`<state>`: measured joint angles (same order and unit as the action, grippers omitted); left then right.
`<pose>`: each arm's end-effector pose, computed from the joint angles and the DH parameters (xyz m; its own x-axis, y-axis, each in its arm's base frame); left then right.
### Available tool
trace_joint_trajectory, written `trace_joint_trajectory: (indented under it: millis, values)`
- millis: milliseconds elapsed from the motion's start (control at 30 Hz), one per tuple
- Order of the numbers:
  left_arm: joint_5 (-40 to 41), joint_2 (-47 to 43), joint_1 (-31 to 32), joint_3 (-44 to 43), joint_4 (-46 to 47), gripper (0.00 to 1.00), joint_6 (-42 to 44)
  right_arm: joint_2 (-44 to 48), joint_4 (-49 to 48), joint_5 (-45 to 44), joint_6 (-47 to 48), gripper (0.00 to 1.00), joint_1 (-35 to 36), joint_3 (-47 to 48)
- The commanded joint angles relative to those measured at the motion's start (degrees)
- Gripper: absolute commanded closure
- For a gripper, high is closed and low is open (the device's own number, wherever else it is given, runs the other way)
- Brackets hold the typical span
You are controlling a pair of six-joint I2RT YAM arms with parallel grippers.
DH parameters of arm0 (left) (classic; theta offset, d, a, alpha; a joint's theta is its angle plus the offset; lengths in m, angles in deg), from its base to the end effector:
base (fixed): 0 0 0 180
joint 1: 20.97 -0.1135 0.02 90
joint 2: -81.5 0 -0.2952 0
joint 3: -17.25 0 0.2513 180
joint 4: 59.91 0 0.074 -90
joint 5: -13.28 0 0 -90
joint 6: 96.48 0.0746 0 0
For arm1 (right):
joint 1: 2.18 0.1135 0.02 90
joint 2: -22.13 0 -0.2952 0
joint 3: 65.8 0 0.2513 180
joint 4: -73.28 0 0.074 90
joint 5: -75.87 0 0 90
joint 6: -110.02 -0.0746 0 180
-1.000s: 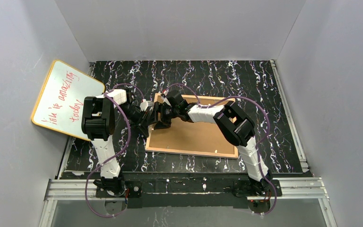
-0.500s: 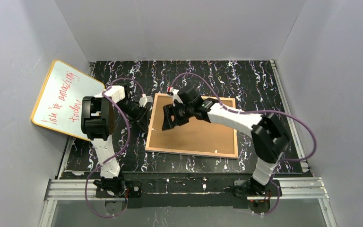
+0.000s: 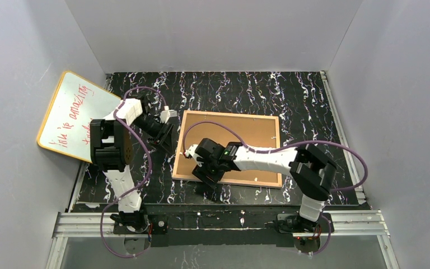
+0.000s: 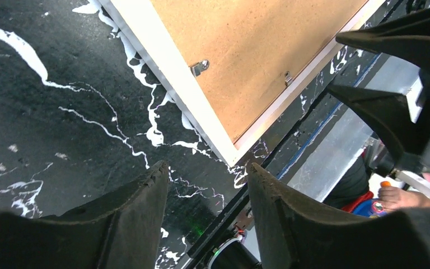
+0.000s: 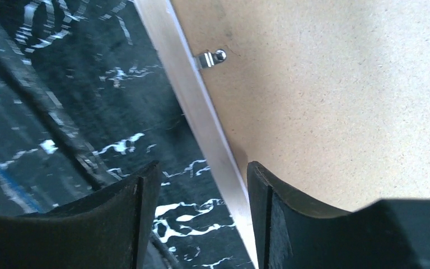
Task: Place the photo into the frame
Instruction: Install the photo frame at the center of the board, then turn over the photo frame at the center of the board.
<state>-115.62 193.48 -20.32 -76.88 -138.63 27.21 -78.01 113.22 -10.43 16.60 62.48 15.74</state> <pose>0.3540 -0.0509 0.1790 -0.8615 0.4415 -0.2508 0.4986 0.6419 -0.5825 0.1615 0.3524 0.1973 -0.4191 -0.7459 -0.5177 -0.8929 0.4419 0.0861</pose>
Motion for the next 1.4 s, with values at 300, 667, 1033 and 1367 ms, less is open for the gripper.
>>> trace_joint_trajectory:
  millis: [300,667,1033,1367]
  values:
    - [2.29,-7.89,-2.51,0.17,0.05,0.30,-1.80,-5.49,0.72,-9.48,7.00,0.50,3.79,2.75]
    - [1.42,-16.48,-3.75,0.96,1.73,0.14,7.99,-3.46,-1.95,-16.08,9.14,0.99,3.71,9.34]
    - [-9.95,-43.04,-4.32,17.36,17.43,0.02,34.27,-5.02,3.43,-0.02,1.89,0.99,-4.83,28.64]
    - [-9.47,-50.46,-3.27,22.83,23.36,0.02,61.18,-8.08,7.91,18.41,-5.36,0.99,-13.03,39.32]
